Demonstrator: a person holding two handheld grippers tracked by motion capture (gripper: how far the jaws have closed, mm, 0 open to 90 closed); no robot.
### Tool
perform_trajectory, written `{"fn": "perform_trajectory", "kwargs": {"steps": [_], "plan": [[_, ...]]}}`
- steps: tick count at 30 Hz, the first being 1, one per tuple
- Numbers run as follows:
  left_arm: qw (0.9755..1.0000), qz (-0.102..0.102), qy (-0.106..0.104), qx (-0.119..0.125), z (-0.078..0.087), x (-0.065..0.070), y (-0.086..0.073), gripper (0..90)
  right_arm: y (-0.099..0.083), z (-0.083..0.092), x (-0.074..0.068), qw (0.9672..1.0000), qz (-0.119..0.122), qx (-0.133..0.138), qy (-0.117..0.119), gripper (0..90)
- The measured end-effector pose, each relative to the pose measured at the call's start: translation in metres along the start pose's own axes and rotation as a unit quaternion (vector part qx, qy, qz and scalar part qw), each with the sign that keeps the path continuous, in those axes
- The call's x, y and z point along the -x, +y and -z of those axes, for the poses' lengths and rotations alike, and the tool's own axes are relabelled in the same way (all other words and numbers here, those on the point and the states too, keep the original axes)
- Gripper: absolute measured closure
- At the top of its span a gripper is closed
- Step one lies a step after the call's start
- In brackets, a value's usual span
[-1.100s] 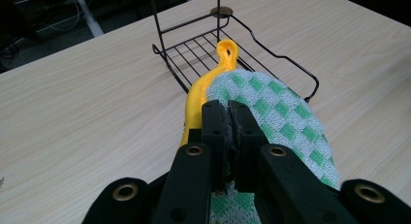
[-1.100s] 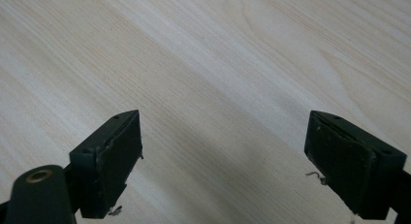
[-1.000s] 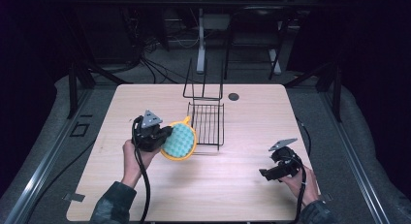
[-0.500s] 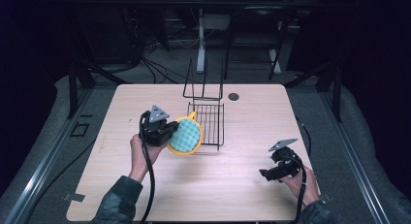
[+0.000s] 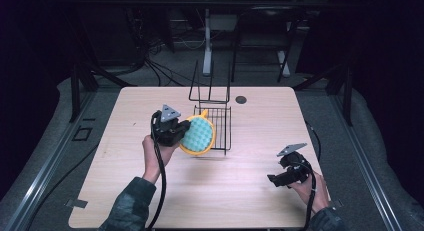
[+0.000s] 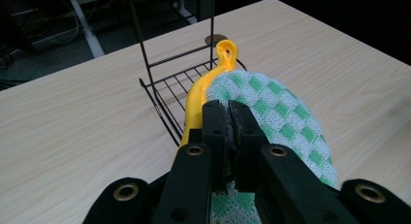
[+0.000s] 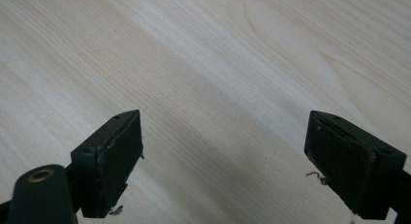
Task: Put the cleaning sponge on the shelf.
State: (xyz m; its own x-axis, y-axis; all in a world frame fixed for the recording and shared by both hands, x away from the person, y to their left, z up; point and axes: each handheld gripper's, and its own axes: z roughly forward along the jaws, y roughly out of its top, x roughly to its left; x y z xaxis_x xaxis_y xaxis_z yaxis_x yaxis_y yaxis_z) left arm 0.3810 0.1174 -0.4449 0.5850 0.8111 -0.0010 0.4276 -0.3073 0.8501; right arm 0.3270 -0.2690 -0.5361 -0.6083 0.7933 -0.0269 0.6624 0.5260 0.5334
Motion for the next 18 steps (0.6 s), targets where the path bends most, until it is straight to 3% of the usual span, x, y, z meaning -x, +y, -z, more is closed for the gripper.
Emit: {"fn": "perform_trajectory", "kwargs": {"steps": [18], "plan": [[0.9994,0.030,0.012,0.012,-0.031,-0.002,-0.001,86.9,0.000,0.000,0.001,1.0000,0.001,0.001,-0.001,13.0]]}}
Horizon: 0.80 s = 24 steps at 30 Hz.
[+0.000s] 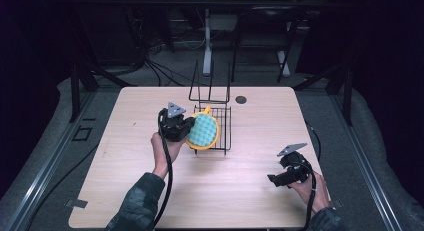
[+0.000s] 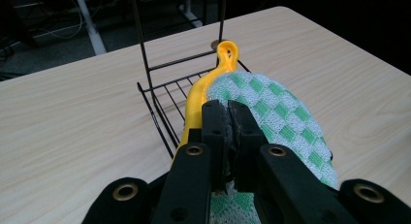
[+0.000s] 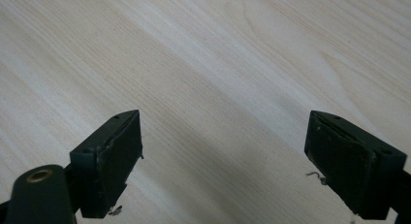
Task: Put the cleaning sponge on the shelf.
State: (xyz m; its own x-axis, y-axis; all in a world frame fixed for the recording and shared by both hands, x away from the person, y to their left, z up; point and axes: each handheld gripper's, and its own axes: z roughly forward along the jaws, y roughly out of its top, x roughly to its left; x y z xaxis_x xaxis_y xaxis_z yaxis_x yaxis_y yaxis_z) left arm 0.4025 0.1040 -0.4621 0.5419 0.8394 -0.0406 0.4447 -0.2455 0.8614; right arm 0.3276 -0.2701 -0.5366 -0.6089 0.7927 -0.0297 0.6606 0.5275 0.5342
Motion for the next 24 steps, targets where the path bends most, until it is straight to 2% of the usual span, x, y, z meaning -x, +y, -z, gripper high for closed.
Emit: {"fn": "perform_trajectory", "kwargs": {"steps": [8,13,24], "plan": [[1.0000,0.009,0.000,0.001,-0.014,0.002,-0.001,86.9,0.000,0.000,0.000,1.0000,0.000,-0.002,0.001,13.1],[0.9999,0.014,-0.003,-0.009,-0.023,0.000,-0.002,86.9,0.000,0.000,0.001,1.0000,-0.002,-0.003,0.003,13.1],[0.9996,0.027,-0.001,-0.009,-0.034,-0.003,-0.004,86.9,-0.001,-0.001,0.001,1.0000,-0.002,0.001,0.003,13.2]]}}
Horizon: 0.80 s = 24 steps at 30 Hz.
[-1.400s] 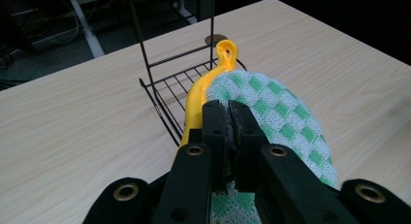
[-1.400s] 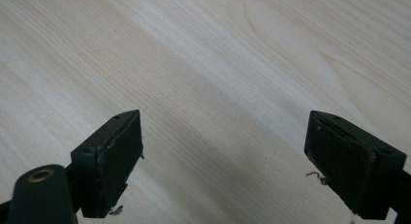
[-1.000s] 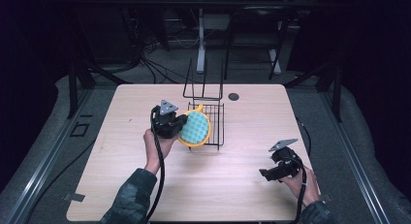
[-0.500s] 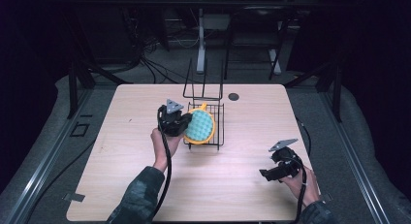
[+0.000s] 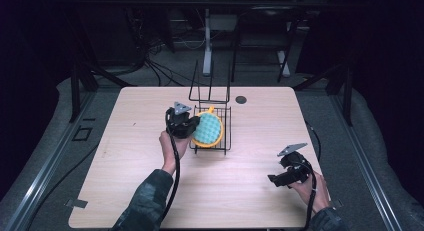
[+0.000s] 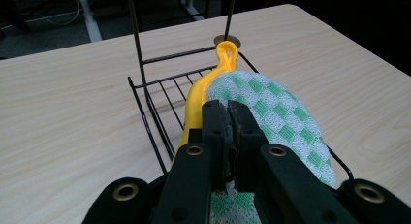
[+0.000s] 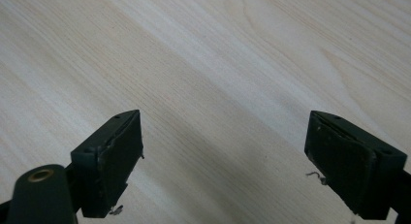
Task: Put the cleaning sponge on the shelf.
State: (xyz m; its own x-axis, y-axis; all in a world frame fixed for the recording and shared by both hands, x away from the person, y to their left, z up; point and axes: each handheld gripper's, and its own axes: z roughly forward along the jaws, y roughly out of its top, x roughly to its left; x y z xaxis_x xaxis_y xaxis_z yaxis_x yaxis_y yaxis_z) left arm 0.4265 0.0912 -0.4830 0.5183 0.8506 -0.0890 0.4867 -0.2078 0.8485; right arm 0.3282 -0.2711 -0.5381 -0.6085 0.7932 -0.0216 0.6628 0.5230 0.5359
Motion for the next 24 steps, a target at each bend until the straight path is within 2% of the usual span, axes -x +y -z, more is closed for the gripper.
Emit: {"fn": "perform_trajectory", "kwargs": {"steps": [10,17,19,24], "plan": [[0.9998,0.016,0.000,-0.013,-0.019,0.000,-0.004,86.9,0.000,0.001,0.001,1.0000,-0.001,-0.003,-0.002,13.4],[0.9994,0.026,0.014,-0.018,-0.031,-0.002,-0.009,86.9,-0.001,0.002,0.001,1.0000,-0.004,-0.003,0.001,13.4],[0.9989,0.031,0.020,-0.029,-0.037,-0.003,-0.011,86.9,-0.001,0.002,0.001,1.0000,-0.004,-0.003,0.001,13.4],[0.9979,0.048,0.026,-0.035,-0.046,-0.005,-0.017,87.1,-0.001,0.002,0.001,1.0000,-0.004,0.000,0.000,13.4]]}}
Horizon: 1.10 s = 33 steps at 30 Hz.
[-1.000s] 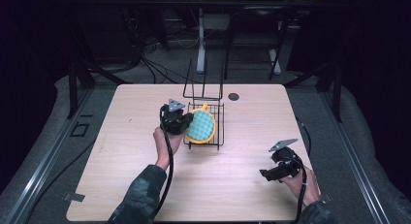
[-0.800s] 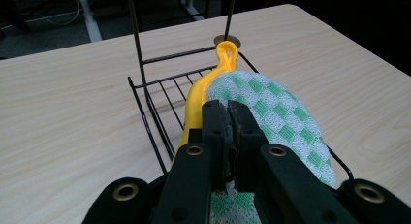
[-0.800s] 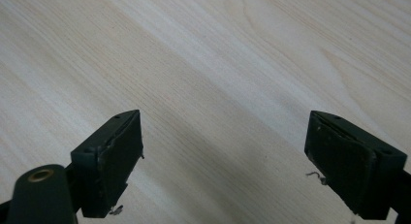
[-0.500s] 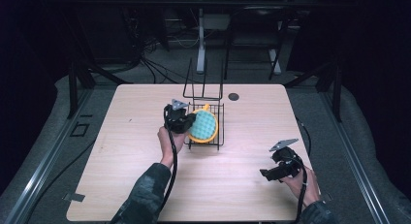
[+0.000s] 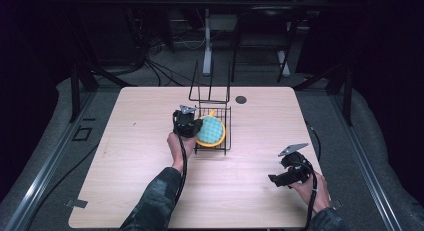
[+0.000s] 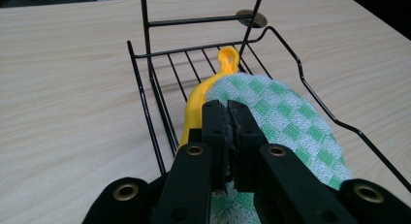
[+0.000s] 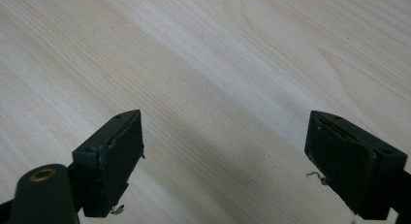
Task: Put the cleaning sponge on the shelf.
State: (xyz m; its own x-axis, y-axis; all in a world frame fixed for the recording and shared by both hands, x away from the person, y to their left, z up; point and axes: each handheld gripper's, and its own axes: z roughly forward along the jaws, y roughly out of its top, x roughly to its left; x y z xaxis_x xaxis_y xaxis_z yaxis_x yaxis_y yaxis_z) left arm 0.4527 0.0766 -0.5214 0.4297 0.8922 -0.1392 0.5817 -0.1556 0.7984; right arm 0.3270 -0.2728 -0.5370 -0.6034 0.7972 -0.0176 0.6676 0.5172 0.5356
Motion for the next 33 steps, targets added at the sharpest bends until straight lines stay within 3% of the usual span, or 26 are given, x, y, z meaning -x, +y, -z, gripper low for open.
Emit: {"fn": "perform_trajectory", "kwargs": {"steps": [11,22,26,33], "plan": [[0.9992,0.034,0.020,-0.004,-0.012,0.002,-0.004,87.0,-0.001,0.000,0.000,1.0000,0.000,0.001,-0.002,13.4],[0.9995,0.027,0.016,-0.008,-0.013,0.003,-0.003,81.6,-0.001,0.001,0.001,1.0000,0.001,0.004,-0.005,13.5],[0.9995,0.030,0.012,-0.004,-0.013,0.002,-0.003,72.0,-0.001,0.001,0.000,1.0000,0.002,0.002,-0.005,13.5],[0.9996,0.024,0.017,-0.005,-0.006,-0.002,-0.002,39.8,-0.001,0.002,0.000,1.0000,0.003,0.002,-0.005,13.5]]}}
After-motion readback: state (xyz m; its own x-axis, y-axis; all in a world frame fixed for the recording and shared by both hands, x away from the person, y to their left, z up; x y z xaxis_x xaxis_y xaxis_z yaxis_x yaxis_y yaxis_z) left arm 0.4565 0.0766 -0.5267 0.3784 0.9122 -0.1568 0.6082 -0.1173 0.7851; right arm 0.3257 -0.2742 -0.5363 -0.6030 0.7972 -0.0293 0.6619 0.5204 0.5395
